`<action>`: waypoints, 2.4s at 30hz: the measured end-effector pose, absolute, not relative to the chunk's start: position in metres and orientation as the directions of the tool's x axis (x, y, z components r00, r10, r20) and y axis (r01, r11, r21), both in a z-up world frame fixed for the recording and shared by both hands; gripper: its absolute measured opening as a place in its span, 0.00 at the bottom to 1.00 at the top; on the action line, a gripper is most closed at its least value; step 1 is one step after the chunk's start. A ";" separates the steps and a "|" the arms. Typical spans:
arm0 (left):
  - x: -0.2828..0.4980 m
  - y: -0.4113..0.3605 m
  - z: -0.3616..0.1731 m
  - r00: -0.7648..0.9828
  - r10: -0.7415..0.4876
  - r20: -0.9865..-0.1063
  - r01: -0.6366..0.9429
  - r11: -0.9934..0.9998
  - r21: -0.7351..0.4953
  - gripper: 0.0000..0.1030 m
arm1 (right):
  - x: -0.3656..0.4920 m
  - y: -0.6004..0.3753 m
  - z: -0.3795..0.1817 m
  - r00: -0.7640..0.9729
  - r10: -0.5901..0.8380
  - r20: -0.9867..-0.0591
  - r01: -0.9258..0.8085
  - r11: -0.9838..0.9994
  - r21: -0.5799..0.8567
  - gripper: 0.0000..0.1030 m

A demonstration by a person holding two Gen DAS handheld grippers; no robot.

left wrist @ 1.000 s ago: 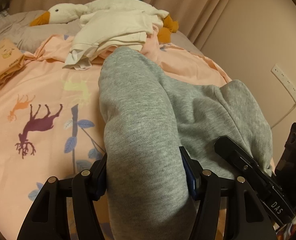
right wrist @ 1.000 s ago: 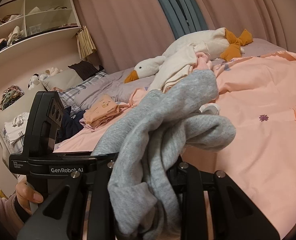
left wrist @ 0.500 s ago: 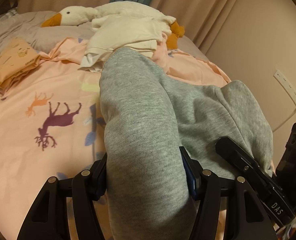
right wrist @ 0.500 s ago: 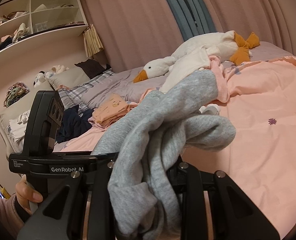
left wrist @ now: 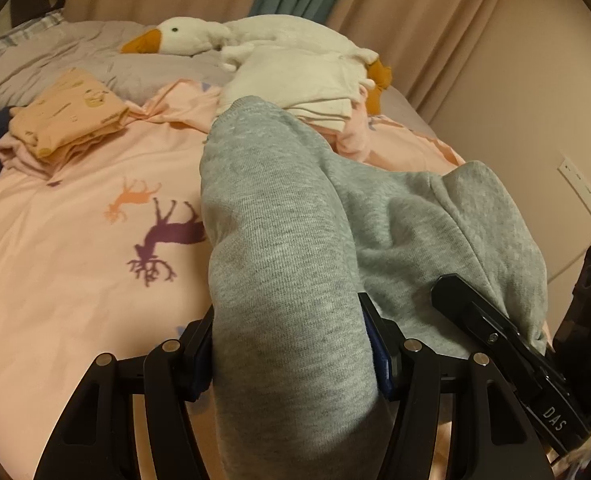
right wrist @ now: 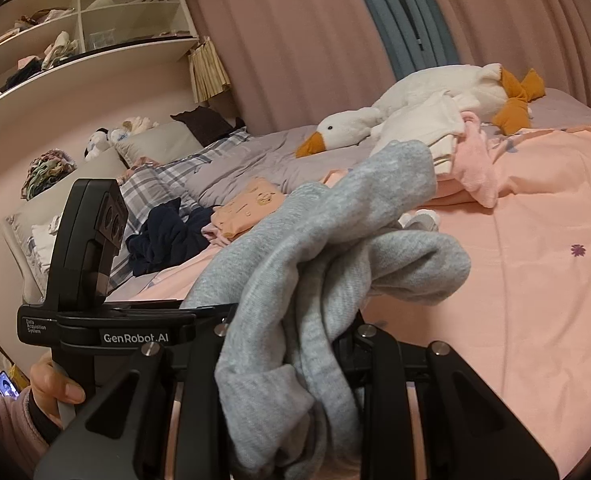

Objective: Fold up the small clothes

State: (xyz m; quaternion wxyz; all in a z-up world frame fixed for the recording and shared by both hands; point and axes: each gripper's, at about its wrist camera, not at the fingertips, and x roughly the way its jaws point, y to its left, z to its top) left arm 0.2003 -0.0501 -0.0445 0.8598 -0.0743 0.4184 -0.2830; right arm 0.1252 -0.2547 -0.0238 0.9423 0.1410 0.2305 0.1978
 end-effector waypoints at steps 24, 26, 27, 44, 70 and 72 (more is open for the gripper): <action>0.226 -0.030 -0.074 0.478 -0.507 -0.717 0.357 0.858 -0.369 0.59 | 0.158 -0.224 -0.049 0.769 0.460 -0.444 -0.318 0.878 0.359 0.25; 0.226 -0.030 -0.077 0.474 -0.506 -0.720 0.358 0.858 -0.368 0.59 | 0.159 -0.225 -0.052 0.766 0.459 -0.450 -0.313 0.878 0.361 0.25; 0.226 -0.031 -0.079 0.473 -0.504 -0.723 0.358 0.859 -0.366 0.59 | 0.159 -0.226 -0.054 0.765 0.458 -0.453 -0.311 0.879 0.362 0.25; 0.226 -0.033 -0.097 0.453 -0.458 -0.765 0.349 0.880 -0.321 0.59 | 0.160 -0.225 -0.073 0.739 0.434 -0.515 -0.264 0.890 0.371 0.26; 0.221 -0.025 -0.099 0.448 -0.430 -0.784 0.342 0.893 -0.294 0.59 | 0.157 -0.244 -0.097 0.706 0.422 -0.568 -0.151 0.874 0.462 0.30; 0.221 -0.025 -0.099 0.447 -0.430 -0.785 0.342 0.893 -0.294 0.59 | 0.157 -0.246 -0.099 0.702 0.426 -0.571 -0.141 0.869 0.475 0.30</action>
